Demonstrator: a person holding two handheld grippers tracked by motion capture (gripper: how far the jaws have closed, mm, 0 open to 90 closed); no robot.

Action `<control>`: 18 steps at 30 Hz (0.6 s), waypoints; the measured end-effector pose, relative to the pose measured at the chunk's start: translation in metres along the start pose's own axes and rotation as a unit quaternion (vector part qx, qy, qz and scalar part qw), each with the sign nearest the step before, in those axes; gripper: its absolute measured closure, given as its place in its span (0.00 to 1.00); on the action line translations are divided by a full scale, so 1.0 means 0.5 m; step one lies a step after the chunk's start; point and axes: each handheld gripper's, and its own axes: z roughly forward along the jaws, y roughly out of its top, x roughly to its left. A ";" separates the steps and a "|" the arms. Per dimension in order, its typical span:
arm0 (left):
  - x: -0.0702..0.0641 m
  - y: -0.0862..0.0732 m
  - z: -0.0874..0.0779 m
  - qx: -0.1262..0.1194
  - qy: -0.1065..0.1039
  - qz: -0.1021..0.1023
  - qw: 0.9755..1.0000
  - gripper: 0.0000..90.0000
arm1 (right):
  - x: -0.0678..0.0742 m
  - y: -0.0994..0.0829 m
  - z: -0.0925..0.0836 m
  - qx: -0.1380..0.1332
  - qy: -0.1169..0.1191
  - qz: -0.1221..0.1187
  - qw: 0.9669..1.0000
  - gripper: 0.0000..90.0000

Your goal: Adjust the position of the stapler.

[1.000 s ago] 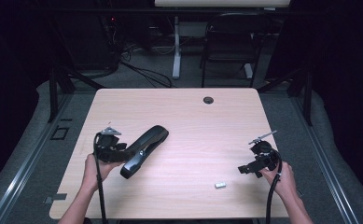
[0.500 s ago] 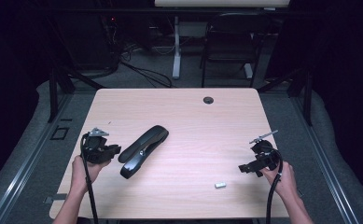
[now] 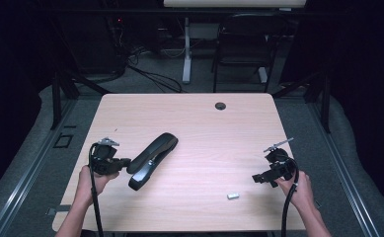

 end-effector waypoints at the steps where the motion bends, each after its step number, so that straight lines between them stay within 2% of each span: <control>1: -0.002 0.001 0.000 0.002 -0.004 0.002 1.000 1.00 | 0.000 0.000 0.000 0.000 0.000 0.000 1.000 0.11; 6: -0.017 0.003 0.006 0.007 -0.023 0.010 1.000 1.00 | 0.000 0.000 0.000 0.000 0.003 -0.003 1.000 0.11; 7: -0.024 0.003 0.009 0.010 -0.033 0.010 0.999 1.00 | 0.001 -0.001 0.002 -0.008 0.000 0.005 1.000 0.11; 8: -0.024 0.003 0.009 0.010 -0.033 0.010 0.999 1.00 | 0.000 0.000 0.000 0.000 -0.001 0.001 1.000 0.11; 15: -0.047 0.006 0.021 0.014 -0.063 0.018 0.998 1.00 | 0.000 0.000 0.001 0.000 -0.001 -0.002 1.000 0.11; 18: -0.056 0.007 0.025 0.012 -0.069 0.020 0.997 1.00 | 0.000 0.000 0.001 0.000 0.000 -0.002 1.000 0.11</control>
